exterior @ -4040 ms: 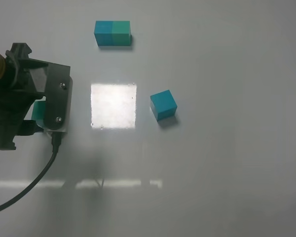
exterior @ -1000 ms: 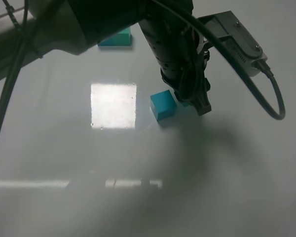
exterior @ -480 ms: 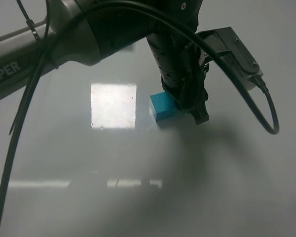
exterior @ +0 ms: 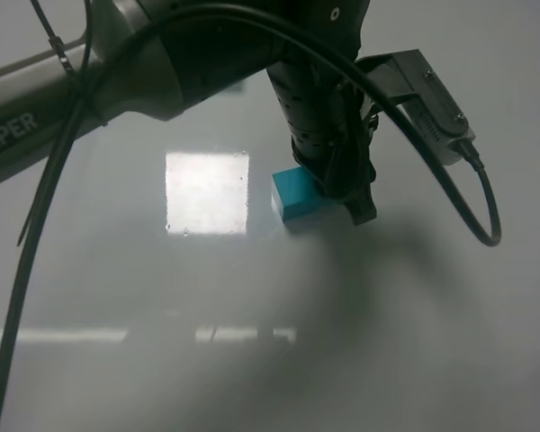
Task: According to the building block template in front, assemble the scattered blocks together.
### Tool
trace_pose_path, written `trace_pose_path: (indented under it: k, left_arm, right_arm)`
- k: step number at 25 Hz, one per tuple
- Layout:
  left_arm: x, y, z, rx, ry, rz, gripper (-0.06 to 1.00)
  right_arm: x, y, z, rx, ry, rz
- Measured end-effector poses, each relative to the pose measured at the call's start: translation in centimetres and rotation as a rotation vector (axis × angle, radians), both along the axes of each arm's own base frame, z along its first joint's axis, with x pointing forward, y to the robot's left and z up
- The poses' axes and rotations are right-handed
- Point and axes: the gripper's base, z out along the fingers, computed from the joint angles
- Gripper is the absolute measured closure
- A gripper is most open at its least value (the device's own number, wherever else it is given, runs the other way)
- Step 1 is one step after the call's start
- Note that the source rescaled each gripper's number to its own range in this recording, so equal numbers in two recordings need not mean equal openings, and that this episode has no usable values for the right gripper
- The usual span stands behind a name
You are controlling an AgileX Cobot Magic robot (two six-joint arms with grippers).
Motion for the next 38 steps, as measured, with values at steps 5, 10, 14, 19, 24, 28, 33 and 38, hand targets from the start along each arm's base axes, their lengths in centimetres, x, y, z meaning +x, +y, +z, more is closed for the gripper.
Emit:
trace_pose_path:
  k: [5,10,14,19,24,28,33,38]
  left_arm:
    - [0.0,0.0,0.0,0.0,0.0,0.0,0.93]
    - [0.03,0.03,0.01,0.003,-0.003,0.002,0.16]
    - [0.03,0.05,0.09,0.002,-0.005,0.002,-0.05]
    - [-0.25,-0.12,0.34,-0.005,-0.011,-0.005,-0.05]
    - [-0.35,-0.19,0.34,-0.016,-0.003,0.007,-0.05]
    - [-0.35,-0.19,0.34,-0.032,0.006,0.029,-0.05]
    - [-0.19,-0.05,0.41,-0.018,-0.015,0.037,-0.06]
    - [-0.2,-0.07,0.37,-0.019,-0.012,0.037,-0.06]
  right_arm:
    - [0.0,0.0,0.0,0.0,0.0,0.0]
    - [0.0,0.0,0.0,0.0,0.0,0.0]
    - [0.0,0.0,0.0,0.0,0.0,0.0]
    - [0.0,0.0,0.0,0.0,0.0,0.0]
    - [0.0,0.0,0.0,0.0,0.0,0.0]
    - [0.0,0.0,0.0,0.0,0.0,0.0]
    - [0.0,0.0,0.0,0.0,0.0,0.0]
    - [0.0,0.0,0.0,0.0,0.0,0.0]
